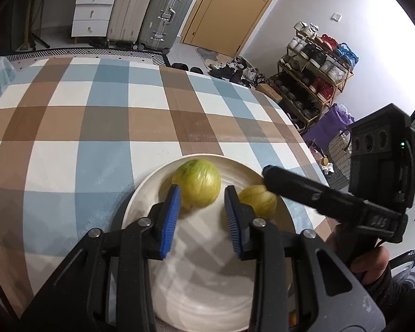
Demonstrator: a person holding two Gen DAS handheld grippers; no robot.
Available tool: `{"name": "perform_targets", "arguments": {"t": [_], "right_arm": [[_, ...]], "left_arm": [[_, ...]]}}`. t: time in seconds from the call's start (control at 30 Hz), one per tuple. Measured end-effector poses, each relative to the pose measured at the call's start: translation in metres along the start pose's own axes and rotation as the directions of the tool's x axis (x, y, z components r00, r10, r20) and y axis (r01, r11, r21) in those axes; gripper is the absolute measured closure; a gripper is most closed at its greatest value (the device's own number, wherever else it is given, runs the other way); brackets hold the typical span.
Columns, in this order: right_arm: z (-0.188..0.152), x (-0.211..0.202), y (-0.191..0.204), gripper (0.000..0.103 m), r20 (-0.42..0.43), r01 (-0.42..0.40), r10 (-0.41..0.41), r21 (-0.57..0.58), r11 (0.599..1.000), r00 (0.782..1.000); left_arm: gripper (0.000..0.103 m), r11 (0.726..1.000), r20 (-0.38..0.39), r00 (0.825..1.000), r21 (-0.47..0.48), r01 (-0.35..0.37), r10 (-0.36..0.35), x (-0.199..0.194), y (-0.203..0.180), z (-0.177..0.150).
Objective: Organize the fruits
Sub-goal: 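Carry both citrus fruits onto the cream plate and open both tools, then move both tools back toward the oranges in the fruit row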
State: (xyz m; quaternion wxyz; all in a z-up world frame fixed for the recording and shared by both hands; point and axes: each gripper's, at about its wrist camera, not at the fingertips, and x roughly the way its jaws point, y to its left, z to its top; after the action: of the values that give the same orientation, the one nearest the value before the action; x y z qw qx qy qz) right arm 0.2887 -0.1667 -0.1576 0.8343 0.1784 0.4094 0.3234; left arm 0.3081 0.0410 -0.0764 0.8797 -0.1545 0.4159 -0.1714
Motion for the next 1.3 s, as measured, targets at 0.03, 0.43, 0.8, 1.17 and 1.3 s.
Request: {"name": "perform_targets", "arguments": {"t": [0.03, 0.43, 0.8, 1.17, 1.3], "right_arm": [[0.001, -0.003, 0.002, 0.028, 0.003, -0.004, 0.004, -0.004, 1.000, 1.000], [-0.026, -0.092, 0.042, 0.003, 0.158, 0.013, -0.004, -0.058, 0.998, 0.987], [-0.084, -0.164, 0.079, 0.000, 0.278, 0.040, -0.003, -0.127, 0.991, 0.961], [-0.150, -0.185, 0.086, 0.000, 0.278, 0.149, -0.104, -0.146, 0.978, 0.955], [-0.174, -0.188, 0.093, 0.000, 0.288, 0.195, -0.144, -0.156, 0.968, 0.947]], "left_arm": [[0.064, 1.000, 0.002, 1.000, 0.000, -0.002, 0.002, -0.005, -0.001, -0.001], [0.021, 0.992, 0.122, 0.987, 0.056, -0.116, 0.108, -0.089, -0.044, -0.036], [0.001, 0.973, 0.224, 0.959, 0.112, -0.201, 0.173, -0.157, -0.089, -0.084], [0.001, 0.948, 0.269, 0.936, 0.161, -0.274, 0.226, -0.201, -0.114, -0.156], [0.001, 0.944, 0.271, 0.936, 0.178, -0.278, 0.224, -0.206, -0.115, -0.186]]}}
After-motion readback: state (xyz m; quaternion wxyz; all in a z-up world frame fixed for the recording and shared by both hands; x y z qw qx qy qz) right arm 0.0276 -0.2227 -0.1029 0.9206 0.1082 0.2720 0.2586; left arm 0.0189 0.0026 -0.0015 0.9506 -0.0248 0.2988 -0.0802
